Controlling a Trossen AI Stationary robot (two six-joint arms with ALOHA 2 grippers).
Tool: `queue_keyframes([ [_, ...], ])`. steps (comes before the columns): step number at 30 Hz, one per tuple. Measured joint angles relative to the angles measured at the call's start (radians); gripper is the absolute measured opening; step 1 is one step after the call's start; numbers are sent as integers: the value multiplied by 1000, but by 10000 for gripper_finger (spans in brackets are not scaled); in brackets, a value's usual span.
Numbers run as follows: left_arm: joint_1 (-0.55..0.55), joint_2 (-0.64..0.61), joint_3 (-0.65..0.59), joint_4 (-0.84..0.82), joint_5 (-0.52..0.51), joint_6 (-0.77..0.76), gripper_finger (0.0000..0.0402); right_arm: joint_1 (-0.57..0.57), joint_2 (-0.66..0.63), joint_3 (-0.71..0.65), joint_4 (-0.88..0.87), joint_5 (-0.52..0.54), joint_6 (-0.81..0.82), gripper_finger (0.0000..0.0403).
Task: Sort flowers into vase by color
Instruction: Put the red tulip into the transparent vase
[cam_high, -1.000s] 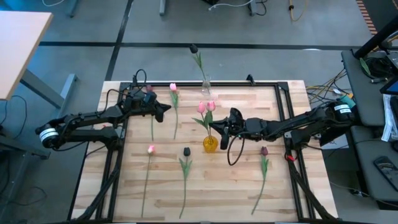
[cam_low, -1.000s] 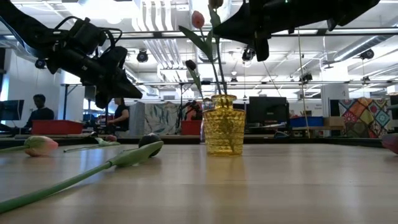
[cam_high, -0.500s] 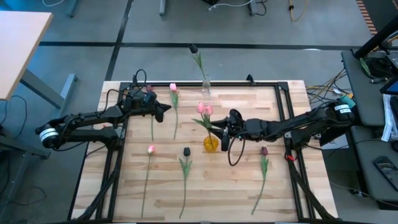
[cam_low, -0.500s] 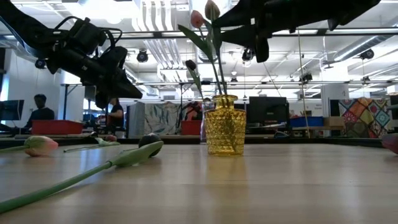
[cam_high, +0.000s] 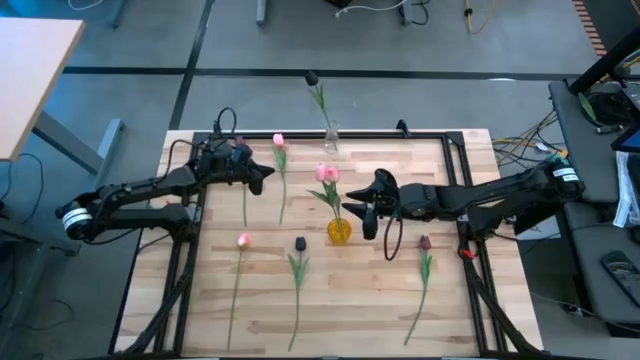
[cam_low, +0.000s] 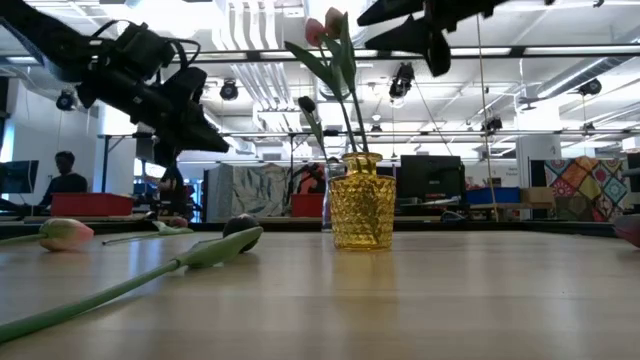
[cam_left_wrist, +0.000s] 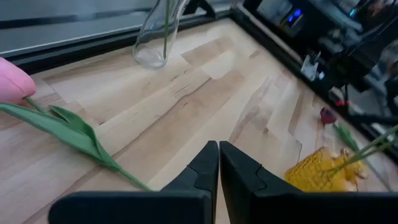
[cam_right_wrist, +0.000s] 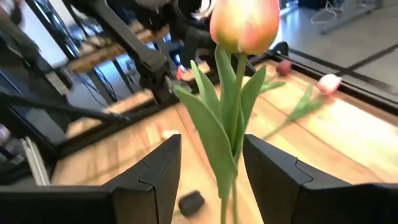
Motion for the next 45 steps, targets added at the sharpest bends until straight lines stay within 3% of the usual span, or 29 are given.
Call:
queue_keyframes([
  [5, 0, 12, 163, -288, -1, 79, 0, -2, -42, 155, -304, 7, -73, 128],
  [9, 0, 29, 287, -459, -3, 111, 0, -12, -54, 286, -524, 9, -123, 72],
  [13, 7, 47, 335, -586, -55, 65, 0, -14, -64, 389, -698, 23, -156, 19],
  [17, 36, 68, 324, -717, -176, -44, 0, -14, -94, 421, -811, 38, -141, 13],
  [19, 68, 93, 312, -775, -186, -53, 0, -14, -116, 420, -839, 45, -130, 13],
  [28, 251, 299, 312, -764, -231, -144, 5, -74, -207, 397, -842, 58, -124, 13],
  [32, 281, 396, 325, -769, -225, -193, 40, -131, -224, 397, -842, 2, -145, 13],
  [41, 281, 563, 423, -753, -341, -249, 175, -231, -229, 398, -862, -51, -188, 13],
  [45, 281, 631, 460, -742, -343, -255, 204, -255, -229, 402, -861, -79, -213, 13],
])
